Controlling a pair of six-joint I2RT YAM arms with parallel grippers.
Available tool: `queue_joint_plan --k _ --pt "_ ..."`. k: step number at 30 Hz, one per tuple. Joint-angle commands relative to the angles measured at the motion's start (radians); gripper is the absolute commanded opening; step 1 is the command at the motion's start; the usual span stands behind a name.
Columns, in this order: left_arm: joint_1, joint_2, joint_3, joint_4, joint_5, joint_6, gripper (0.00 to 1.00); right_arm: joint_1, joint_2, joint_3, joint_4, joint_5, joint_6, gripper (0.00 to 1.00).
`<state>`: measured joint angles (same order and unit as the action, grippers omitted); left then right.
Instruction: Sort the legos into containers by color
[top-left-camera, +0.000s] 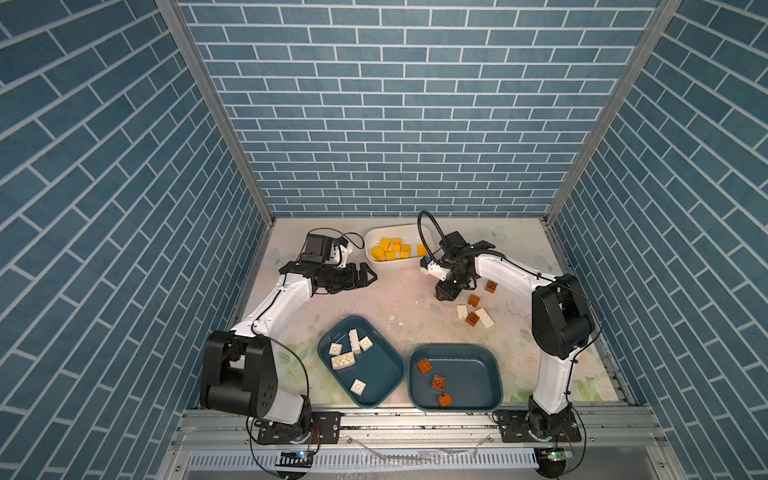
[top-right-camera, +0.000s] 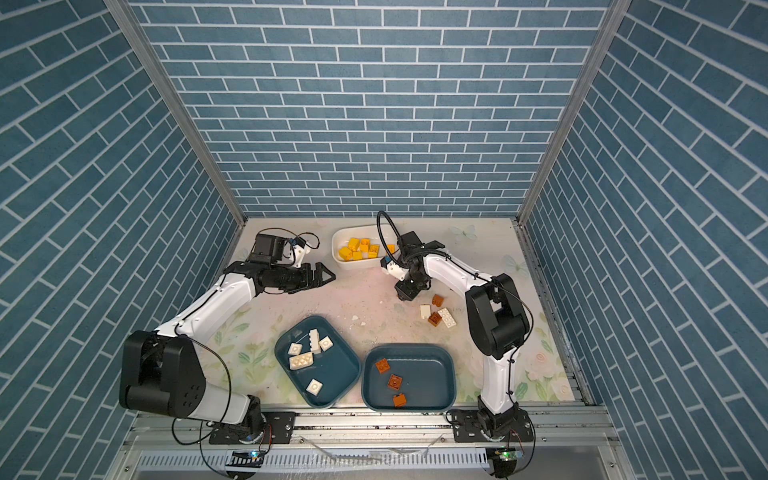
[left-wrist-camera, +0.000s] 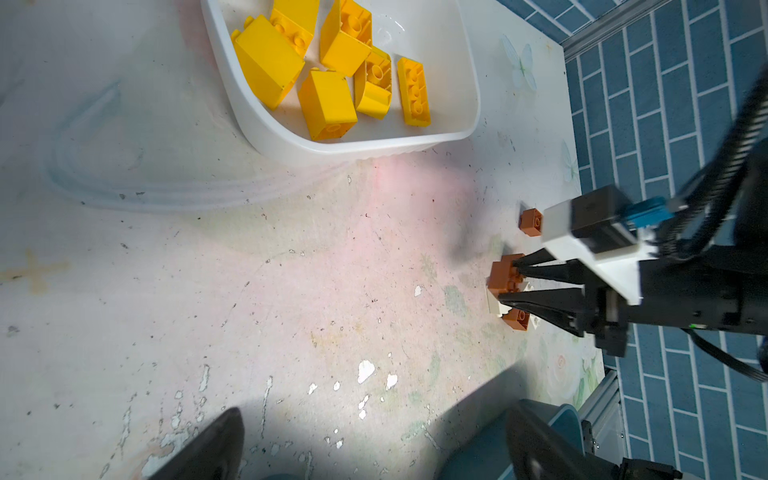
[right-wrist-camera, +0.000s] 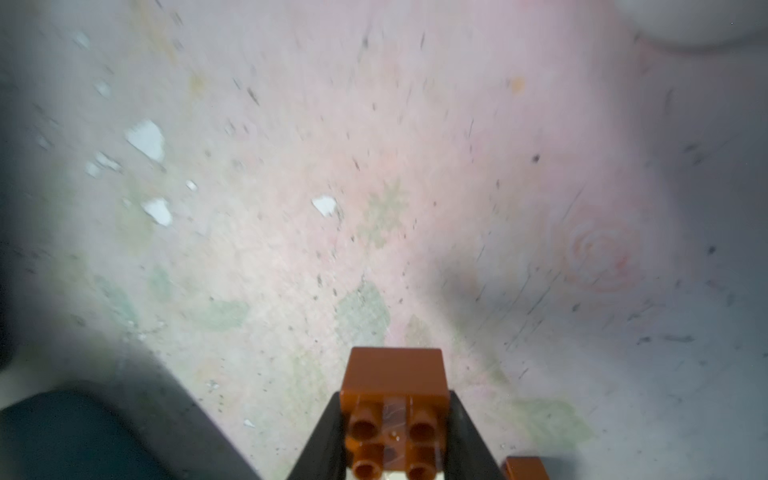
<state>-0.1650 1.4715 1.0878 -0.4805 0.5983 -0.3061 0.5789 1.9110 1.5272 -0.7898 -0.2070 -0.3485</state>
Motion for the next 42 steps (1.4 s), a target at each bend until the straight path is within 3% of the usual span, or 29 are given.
queue_joint_plan --k 1,5,12,21,27,33,37,42 --pt "0.022 -0.028 -0.006 -0.024 0.014 0.019 1.00 0.025 -0.030 0.063 0.008 -0.062 0.084 0.23" --pt "0.033 -0.042 -0.007 -0.024 0.018 0.018 1.00 0.024 0.010 0.152 0.027 -0.058 0.121 0.24" --pt "0.051 -0.078 -0.029 -0.022 0.024 0.018 1.00 0.034 0.051 0.234 -0.020 -0.132 0.077 0.23" --pt "0.064 -0.109 -0.048 -0.038 0.050 0.043 1.00 0.164 -0.210 -0.036 -0.135 -0.209 -0.003 0.23" --pt "0.065 -0.104 -0.055 -0.040 0.070 0.052 1.00 0.329 -0.400 -0.285 -0.176 -0.127 0.021 0.23" --pt "0.065 -0.092 -0.055 -0.049 0.087 0.070 1.00 0.499 -0.479 -0.453 -0.189 -0.013 0.013 0.24" --pt "0.065 -0.085 -0.053 -0.052 0.093 0.074 1.00 0.542 -0.474 -0.504 -0.168 0.066 0.020 0.27" --pt "0.065 -0.098 -0.057 -0.067 0.091 0.088 1.00 0.544 -0.447 -0.499 -0.154 0.165 0.035 0.40"
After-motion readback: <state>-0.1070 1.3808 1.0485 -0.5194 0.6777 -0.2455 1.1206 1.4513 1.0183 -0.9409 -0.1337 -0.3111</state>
